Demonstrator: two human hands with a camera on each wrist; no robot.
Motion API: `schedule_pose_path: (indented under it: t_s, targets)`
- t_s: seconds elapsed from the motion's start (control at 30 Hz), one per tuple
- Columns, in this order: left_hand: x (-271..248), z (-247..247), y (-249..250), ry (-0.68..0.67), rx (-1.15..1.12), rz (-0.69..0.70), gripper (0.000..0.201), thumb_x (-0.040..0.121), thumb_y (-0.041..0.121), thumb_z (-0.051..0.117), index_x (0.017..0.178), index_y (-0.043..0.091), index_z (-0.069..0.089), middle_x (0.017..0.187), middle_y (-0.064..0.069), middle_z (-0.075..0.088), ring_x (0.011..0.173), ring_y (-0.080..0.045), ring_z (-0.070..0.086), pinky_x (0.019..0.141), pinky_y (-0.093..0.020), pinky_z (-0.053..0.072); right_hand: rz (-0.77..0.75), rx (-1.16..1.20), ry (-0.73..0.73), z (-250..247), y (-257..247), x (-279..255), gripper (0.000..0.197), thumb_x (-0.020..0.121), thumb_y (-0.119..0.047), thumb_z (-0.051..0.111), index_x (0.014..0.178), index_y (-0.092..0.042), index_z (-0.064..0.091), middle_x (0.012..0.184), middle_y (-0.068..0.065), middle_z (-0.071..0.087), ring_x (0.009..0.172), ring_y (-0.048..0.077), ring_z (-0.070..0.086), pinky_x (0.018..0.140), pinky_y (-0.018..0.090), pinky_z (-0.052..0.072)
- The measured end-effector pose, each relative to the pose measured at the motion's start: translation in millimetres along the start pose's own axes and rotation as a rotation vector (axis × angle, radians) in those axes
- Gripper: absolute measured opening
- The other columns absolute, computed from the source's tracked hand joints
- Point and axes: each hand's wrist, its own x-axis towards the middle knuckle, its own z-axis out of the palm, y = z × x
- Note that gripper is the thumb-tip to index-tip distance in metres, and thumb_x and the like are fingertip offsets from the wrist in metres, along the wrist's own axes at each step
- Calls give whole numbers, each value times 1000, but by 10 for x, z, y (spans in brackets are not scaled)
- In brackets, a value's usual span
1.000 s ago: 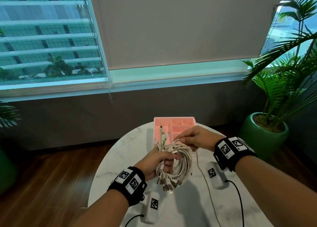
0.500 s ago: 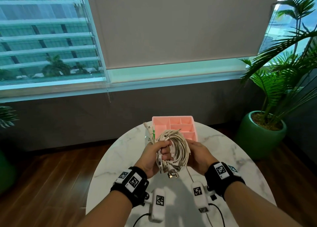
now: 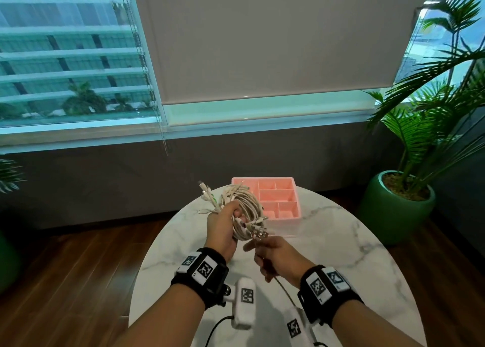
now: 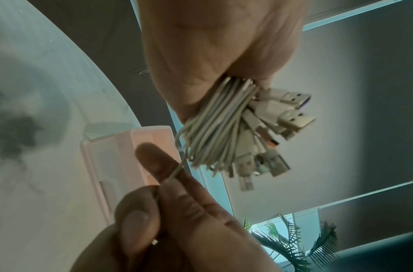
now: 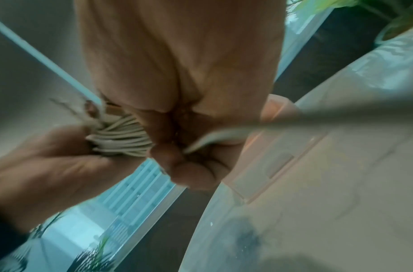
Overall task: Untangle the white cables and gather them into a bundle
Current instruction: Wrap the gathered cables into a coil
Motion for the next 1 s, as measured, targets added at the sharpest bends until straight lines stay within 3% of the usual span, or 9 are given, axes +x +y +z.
schedule_pose_path:
  t_s: [0.13, 0.23, 0.3, 0.43, 0.5, 0.6, 0.73, 0.9, 1.0]
  targets:
    - [107, -60, -46, 237, 245, 176, 21, 88, 15, 71, 72, 3, 64, 65, -8, 66, 60, -26, 64, 59, -33, 52, -2, -391, -112, 130, -125, -139, 28, 104, -16, 41, 108, -7, 67, 67, -1, 46, 47, 12, 40, 46, 25, 37]
    - [132, -138, -83, 301, 360, 263, 18, 91, 17, 71, 87, 0, 71, 80, -11, 75, 73, -27, 71, 62, -30, 54, -124, -786, -198, 177, -376, -240, 28, 103, -20, 44, 112, -11, 69, 77, -4, 57, 60, 11, 52, 56, 21, 43]
    - [85, -182, -89, 268, 442, 288, 16, 92, 16, 71, 88, 1, 71, 81, -11, 75, 70, -22, 72, 57, -26, 53, -242, -959, -200, 179, -578, -275, 27, 103, -23, 47, 110, -12, 70, 88, -1, 64, 75, 15, 59, 68, 27, 46]
    - [-47, -274, -128, 23, 624, 229, 24, 93, 17, 72, 80, -2, 71, 69, -8, 74, 61, -18, 70, 50, -22, 52, -387, -1099, -119, 62, -919, -229, 13, 96, -26, 60, 96, -20, 71, 91, -9, 70, 77, 4, 61, 73, 23, 49]
    - [-85, -309, -144, -149, 675, 121, 23, 95, 20, 68, 79, 3, 71, 68, -4, 72, 65, -17, 69, 56, -24, 52, -407, -1118, -67, -34, -1053, -168, 8, 91, -28, 68, 92, -23, 73, 93, -9, 72, 84, 9, 64, 82, 32, 54]
    - [-113, -312, -194, -337, 548, -41, 26, 99, 31, 64, 89, 7, 67, 64, -2, 59, 55, -14, 55, 54, -26, 46, -392, -1012, -28, -170, -1223, -104, 6, 82, -28, 79, 81, -23, 74, 82, -5, 71, 77, 13, 63, 77, 34, 55]
    - [-200, -232, -135, -380, 295, -260, 28, 101, 38, 59, 93, 11, 60, 57, 0, 41, 41, -10, 39, 40, -20, 36, -389, -906, -21, -342, -1318, 0, 7, 81, -28, 81, 80, -23, 76, 80, 1, 73, 76, 21, 66, 78, 39, 57]
    - [-197, -245, -88, -456, 269, -392, 50, 92, 51, 54, 84, 3, 66, 55, 1, 39, 41, -9, 36, 44, -19, 32, -376, -846, -7, -584, -1270, 125, 8, 90, -26, 72, 92, -27, 80, 87, -13, 75, 83, 2, 67, 83, 26, 51]
    - [-196, -265, -82, -484, 247, -424, 53, 91, 52, 51, 83, 2, 66, 54, 1, 40, 41, -9, 37, 44, -18, 32, -354, -797, -11, -684, -1185, 170, 10, 91, -24, 72, 95, -24, 80, 90, -12, 76, 86, 0, 67, 88, 25, 51]
